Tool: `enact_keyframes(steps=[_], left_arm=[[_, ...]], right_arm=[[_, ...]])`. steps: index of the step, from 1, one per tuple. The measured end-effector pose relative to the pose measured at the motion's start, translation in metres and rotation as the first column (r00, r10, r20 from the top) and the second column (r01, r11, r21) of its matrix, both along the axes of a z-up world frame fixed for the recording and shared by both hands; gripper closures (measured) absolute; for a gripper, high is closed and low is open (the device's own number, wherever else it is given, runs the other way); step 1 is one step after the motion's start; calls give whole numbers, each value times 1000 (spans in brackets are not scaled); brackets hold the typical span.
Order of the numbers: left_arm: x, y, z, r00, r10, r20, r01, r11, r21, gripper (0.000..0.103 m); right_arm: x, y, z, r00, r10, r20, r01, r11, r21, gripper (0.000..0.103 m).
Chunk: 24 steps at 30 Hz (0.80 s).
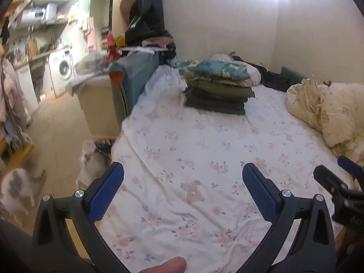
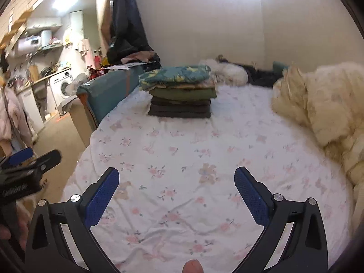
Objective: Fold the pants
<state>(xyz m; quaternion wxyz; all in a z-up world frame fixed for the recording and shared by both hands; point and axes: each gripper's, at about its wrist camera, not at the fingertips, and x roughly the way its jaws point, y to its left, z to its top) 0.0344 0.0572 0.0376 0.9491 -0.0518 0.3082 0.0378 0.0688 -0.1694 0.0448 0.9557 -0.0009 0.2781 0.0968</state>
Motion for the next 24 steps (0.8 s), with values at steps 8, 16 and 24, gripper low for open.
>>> enact_keyframes(steps=[8,16,24], left_arm=[[-5,-9,-1,999,-46,19,46,999,27,0],[-4,-14,-3,998,-55,21,54,998,40,0],[-4,-9,-1,999,-39,31,38,999,36,0]], right_arm=[[3,2,-5,1000,-9,-1,9,1000,5,0],[6,0,-8,1000,-23,-20,23,1000,20,0],[7,-3,-11,999,-37,-20,37,999,29,0]])
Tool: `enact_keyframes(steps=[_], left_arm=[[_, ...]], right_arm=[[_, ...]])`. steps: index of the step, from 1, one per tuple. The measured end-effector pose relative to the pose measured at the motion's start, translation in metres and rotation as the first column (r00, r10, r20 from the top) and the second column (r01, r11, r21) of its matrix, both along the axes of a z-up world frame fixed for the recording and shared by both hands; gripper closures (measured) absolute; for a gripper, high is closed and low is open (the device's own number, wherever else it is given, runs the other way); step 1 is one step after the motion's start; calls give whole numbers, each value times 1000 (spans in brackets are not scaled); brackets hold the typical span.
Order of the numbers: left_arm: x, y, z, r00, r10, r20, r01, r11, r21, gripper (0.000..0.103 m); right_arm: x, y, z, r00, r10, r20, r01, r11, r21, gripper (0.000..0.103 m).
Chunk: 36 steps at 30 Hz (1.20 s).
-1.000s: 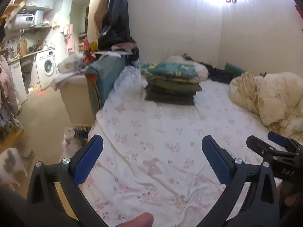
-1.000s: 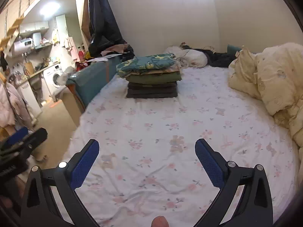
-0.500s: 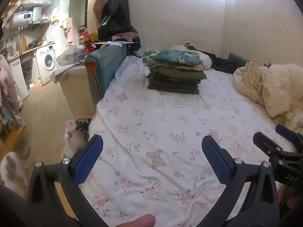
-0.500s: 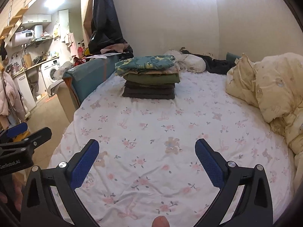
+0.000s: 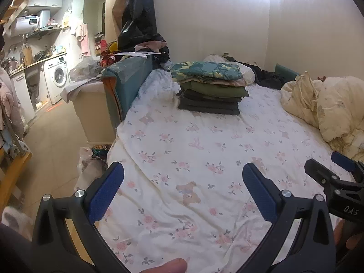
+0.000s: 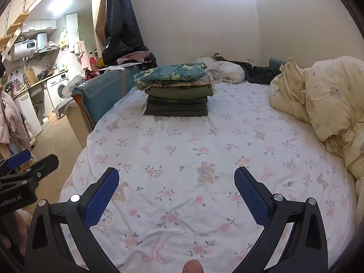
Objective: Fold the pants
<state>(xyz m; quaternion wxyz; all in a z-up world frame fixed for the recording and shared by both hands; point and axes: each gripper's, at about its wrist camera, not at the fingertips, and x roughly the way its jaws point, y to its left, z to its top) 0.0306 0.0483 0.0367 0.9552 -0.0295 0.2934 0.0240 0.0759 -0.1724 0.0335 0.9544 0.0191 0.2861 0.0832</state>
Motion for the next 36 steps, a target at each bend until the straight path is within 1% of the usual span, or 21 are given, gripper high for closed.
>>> enact_keyframes(steps=[3,8,13,36], left_arm=[[1,1,-1,1000,-4,-12,4,1000,-6,0],[0,0,1,1000,-7,1,7,1000,6,0],[2,2,0,1000,-7,-10,7,1000,0,0],[2,3,-5,1000,-18,-7,18,1000,4,0]], right_arm=[[-1,1,-2,1000,-1,-5,1,1000,-4,0],[-1,0,-3,1000,-6,-8,6,1000,-4,0],[-1,-1,-2,1000,-10,-8,10,1000,-3,0],[-2,-3,-1,1000,-8,-11,8,1000,3,0]])
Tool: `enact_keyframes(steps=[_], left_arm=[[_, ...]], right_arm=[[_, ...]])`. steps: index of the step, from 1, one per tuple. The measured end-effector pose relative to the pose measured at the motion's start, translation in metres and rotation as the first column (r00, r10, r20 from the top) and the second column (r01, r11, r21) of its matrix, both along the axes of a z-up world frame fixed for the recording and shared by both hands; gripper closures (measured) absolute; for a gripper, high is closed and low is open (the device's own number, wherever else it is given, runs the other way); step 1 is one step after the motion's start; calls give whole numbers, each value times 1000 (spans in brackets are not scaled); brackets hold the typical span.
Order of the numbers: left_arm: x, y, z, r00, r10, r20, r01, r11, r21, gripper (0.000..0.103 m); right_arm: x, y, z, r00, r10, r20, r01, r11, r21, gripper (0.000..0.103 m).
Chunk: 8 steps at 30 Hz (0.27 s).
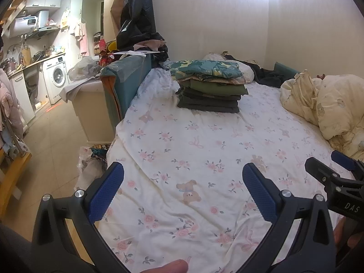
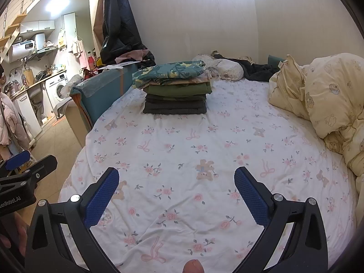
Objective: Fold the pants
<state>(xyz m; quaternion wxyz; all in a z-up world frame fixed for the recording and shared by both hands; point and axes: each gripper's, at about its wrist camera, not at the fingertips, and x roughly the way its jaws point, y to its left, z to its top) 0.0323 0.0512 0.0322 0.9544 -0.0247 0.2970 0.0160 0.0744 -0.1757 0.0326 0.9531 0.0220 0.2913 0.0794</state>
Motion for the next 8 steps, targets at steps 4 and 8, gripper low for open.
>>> enact_keyframes(steps=[4,8], left_arm=[[0,0,0,1000,0,0,0,1000,2,0],[1,1,-1,1000,-17,-7,17,1000,-15,0]], right_arm=[[0,0,0,1000,0,2,0,1000,0,0],[0,0,0,1000,0,1,0,1000,1,0]])
